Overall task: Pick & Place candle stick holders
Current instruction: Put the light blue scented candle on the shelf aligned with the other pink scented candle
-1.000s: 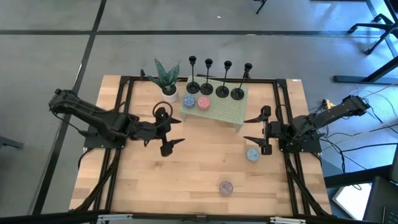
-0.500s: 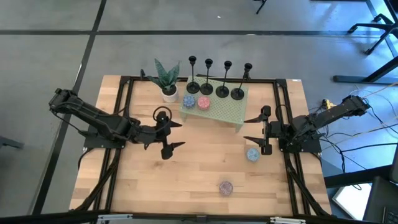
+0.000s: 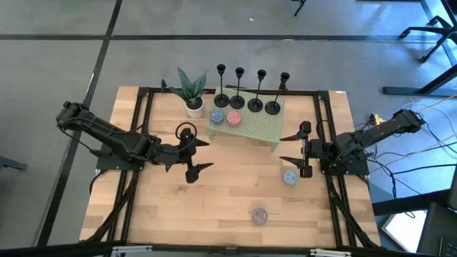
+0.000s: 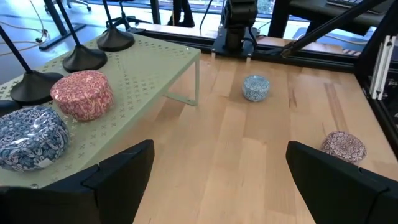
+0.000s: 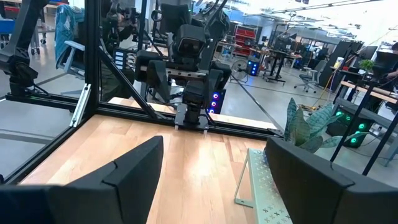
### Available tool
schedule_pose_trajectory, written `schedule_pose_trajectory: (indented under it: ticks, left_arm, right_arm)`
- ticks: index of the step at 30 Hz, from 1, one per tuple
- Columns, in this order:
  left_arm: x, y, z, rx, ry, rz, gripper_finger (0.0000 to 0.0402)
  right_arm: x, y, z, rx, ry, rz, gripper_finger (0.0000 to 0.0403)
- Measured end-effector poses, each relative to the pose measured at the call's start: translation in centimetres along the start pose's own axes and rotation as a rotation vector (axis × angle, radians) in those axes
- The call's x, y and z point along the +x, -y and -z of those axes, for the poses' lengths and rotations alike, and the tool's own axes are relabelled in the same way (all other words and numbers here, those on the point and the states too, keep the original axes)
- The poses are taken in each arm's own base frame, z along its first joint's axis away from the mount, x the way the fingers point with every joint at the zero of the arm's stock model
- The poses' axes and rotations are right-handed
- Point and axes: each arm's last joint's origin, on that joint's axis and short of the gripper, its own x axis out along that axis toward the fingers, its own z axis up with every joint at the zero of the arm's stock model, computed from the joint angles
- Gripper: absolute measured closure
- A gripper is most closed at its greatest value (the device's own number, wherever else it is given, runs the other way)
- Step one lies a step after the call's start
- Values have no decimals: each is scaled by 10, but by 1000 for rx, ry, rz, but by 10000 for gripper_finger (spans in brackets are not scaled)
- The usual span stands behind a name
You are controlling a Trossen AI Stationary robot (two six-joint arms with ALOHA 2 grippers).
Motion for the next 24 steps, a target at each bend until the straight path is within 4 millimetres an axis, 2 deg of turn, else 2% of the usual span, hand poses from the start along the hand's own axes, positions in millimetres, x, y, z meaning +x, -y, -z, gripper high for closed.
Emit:
schedule_pose_trajectory:
  ticks: [16,24]
  left_arm:
    - [0,0,0,1,-3,6,38]
    - [0,0,0,1,-3,6,38]
  right_arm:
    - [0,0,1,-3,-8,-6,114]
    - [4,-10,5,9,-11,-248,114]
